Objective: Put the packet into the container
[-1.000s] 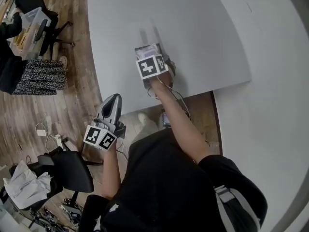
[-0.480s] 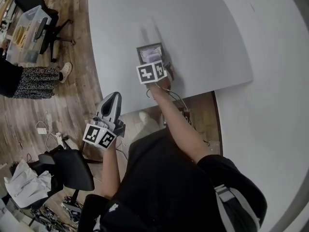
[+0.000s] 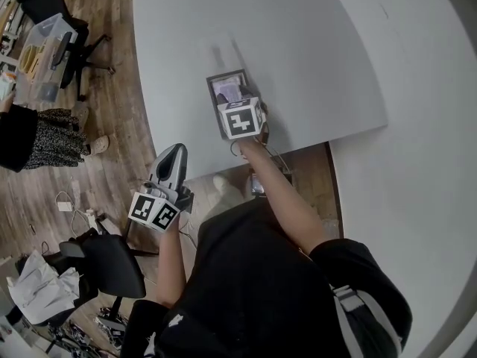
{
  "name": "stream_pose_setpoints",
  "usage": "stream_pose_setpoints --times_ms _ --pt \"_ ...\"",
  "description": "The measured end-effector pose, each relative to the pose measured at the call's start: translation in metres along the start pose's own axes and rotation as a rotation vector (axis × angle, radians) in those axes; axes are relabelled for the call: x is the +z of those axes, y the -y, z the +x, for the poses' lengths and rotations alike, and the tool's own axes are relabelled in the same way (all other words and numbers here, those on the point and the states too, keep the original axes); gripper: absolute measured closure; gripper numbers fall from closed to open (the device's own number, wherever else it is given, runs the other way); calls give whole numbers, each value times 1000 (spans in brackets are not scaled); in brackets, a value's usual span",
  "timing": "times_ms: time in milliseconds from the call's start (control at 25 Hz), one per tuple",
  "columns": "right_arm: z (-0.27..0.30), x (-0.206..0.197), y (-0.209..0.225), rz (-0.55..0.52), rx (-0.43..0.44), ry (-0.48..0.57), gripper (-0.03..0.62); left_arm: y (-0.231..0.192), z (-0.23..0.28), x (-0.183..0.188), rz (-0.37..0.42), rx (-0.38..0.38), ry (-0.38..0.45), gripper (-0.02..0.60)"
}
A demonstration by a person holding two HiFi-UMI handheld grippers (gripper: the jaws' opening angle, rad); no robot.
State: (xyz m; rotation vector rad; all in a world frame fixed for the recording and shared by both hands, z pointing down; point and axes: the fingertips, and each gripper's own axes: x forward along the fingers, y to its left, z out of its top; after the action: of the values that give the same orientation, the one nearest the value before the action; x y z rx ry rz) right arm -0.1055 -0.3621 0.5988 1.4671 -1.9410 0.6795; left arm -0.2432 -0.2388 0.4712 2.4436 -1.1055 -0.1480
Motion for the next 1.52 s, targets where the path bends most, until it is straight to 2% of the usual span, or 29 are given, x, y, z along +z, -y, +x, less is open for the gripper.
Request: stream_pose_setpoints --times_ms 40,80,120,160,560,720,1040,1520 --pt "-9 6 2 -4 10 36 386 1 2 1 3 -2 2 574" --pt "-19 12 4 -14 15 75 482 3 4 2 6 -4 5 574" --pt "-30 18 6 -27 23 117 531 4 5 3 8 -6 7 574" --pt "-41 24 6 -37 43 163 551 5 7 4 11 -8 10 574" --pt "-161 63 -5 -73 443 613 571 39 32 23 71 -46 50 574" --pt "-201 69 -6 -106 533 739 572 56 43 30 123 -65 61 574" --pt "-232 72 1 -182 583 793 572 88 59 46 201 -107 79 574" --pt "-235 63 10 -191 590 784 572 103 64 46 228 -115 80 574"
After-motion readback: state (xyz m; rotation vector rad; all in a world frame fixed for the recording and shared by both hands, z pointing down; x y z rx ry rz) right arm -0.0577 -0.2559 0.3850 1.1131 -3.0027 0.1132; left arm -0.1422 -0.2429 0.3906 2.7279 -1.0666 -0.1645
